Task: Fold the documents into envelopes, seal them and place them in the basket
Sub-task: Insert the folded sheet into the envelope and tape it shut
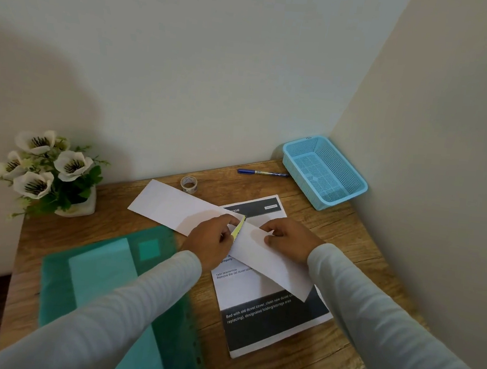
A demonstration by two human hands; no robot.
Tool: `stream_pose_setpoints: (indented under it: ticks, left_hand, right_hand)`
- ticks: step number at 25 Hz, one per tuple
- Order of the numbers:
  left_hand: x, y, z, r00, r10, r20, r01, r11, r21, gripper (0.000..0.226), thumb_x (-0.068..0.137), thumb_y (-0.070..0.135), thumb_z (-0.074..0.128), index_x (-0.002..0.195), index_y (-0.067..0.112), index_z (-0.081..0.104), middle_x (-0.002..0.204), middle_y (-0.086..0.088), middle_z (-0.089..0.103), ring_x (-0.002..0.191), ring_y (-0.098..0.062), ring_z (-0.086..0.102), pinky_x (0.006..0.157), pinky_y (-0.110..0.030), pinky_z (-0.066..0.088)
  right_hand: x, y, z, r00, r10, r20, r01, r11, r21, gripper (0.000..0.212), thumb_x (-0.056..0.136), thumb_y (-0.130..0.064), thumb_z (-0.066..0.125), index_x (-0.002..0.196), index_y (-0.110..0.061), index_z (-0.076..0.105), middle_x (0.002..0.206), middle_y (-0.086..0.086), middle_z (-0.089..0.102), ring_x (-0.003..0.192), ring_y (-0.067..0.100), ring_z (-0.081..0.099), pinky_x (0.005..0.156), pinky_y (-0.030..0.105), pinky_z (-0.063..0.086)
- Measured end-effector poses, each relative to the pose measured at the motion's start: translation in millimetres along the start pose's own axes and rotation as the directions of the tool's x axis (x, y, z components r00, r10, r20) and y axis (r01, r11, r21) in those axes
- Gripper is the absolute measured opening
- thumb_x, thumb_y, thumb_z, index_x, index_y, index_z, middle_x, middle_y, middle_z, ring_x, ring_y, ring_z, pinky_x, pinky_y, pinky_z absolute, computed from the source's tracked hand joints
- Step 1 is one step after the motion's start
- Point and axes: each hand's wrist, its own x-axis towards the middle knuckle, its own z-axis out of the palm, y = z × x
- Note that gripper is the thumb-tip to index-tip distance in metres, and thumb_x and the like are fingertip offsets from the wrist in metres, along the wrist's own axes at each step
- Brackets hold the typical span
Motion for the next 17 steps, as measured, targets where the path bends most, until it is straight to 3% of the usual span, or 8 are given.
stream_pose_setpoints:
  ticks: [5,8,11,13,17]
  left_hand:
    - [-5.0,2.6,0.9,0.997,0.075,0.035,-0.073,0.996,-0.055,0.030,0.100,0.016,0.059,0.123,0.035,0.058,0.108,0.007,0.067,0.096,-0.016,0.063,0.087,-0.023,0.053]
    - [-7.3,3.8,0.4,0.994,0.096,0.044,-0.093,0.993,-0.070,0.029,0.100,0.016,0.060,0.122,0.035,0.058,0.101,0.008,0.066,0.095,-0.016,0.063,0.085,-0.022,0.052]
    - [-6.8,0.5,-2.2,0.997,0.066,0.025,-0.065,0.997,-0.047,0.032,0.100,0.018,0.060,0.127,0.034,0.056,0.101,0.011,0.062,0.094,-0.014,0.061,0.085,-0.023,0.053]
    - [-5.8,-2.8,-2.7,0.999,0.050,0.020,-0.050,0.998,-0.033,0.033,0.100,0.018,0.059,0.129,0.034,0.056,0.104,0.009,0.063,0.093,-0.013,0.061,0.086,-0.024,0.054]
    - [-6.5,-4.0,-0.4,0.998,0.048,0.041,-0.047,0.999,-0.012,0.034,0.101,0.017,0.059,0.131,0.033,0.056,0.104,0.009,0.063,0.093,-0.012,0.061,0.090,-0.026,0.056]
  right_hand:
    - [14.9,-10.3,7.8,0.998,-0.036,-0.044,0.036,0.999,0.019,0.037,0.099,-0.026,0.063,0.136,-0.027,0.061,0.135,0.004,0.061,0.120,0.018,0.059,0.095,0.029,0.043]
    - [19.7,-12.0,11.3,0.997,-0.054,-0.051,0.056,0.998,0.033,0.047,0.094,-0.033,0.071,0.138,-0.031,0.056,0.133,0.002,0.061,0.110,0.014,0.056,0.094,0.031,0.045]
    - [14.3,-4.2,-3.1,0.998,0.029,0.057,-0.029,1.000,0.012,0.059,0.089,-0.034,0.077,0.142,-0.034,0.051,0.126,0.000,0.058,0.109,0.016,0.055,0.092,0.033,0.045]
    - [8.6,6.5,-14.8,0.982,0.119,0.144,-0.118,0.993,-0.019,0.060,0.088,-0.027,0.079,0.141,-0.034,0.051,0.132,0.003,0.057,0.112,0.022,0.058,0.094,0.036,0.053]
    - [0.5,15.6,-23.6,0.964,0.184,0.194,-0.180,0.983,-0.036,0.056,0.087,-0.019,0.079,0.137,-0.032,0.054,0.129,0.000,0.054,0.104,0.023,0.064,0.081,0.031,0.060]
